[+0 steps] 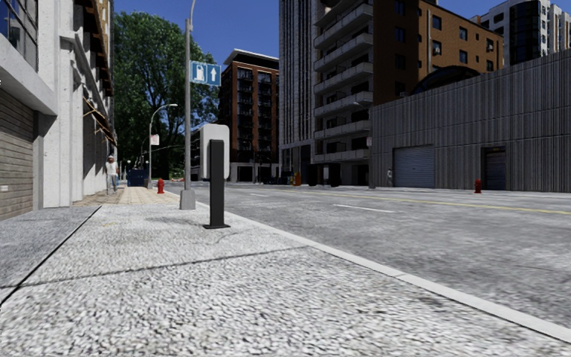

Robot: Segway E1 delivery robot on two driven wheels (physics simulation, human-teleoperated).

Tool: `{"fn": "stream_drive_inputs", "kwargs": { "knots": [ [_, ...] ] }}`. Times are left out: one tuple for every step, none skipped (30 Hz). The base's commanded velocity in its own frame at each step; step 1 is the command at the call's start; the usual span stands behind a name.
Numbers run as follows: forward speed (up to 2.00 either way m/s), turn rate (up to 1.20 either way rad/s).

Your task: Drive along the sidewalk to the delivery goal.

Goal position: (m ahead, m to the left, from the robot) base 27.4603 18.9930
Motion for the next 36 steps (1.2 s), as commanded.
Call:
{"fn": "stream_drive_inputs", "kwargs": {
  "knots": [
    [0.70, 0.23],
    [0.70, 0.23],
    [0.71, 0.23],
    [0.72, 0.23],
    [0.72, 0.23],
    [0.72, 0.23],
    [0.72, 0.23],
    [0.72, 0.23],
    [0.74, 0.23],
    [0.74, 0.23],
    [0.74, 0.25],
    [0.74, 0.29],
    [0.74, 0.33],
    [0.74, 0.33],
    [0.74, 0.34],
    [0.74, 0.35],
    [0.74, 0.35],
    [0.74, 0.35],
    [0.74, 0.35],
    [0.75, 0.35],
    [0.76, 0.35],
    [0.76, 0.35],
    [0.78, 0.35],
    [0.79, 0.35],
    [0.80, 0.35],
    [0.80, 0.35],
    [0.82, 0.35],
    [0.83, 0.35],
    [0.83, 0.35],
    [0.84, 0.35],
    [0.84, 0.35],
    [0.85, 0.35],
    [0.88, 0.35],
    [0.88, 0.35],
    [0.89, 0.35],
    [0.90, 0.35]
  ]
}}
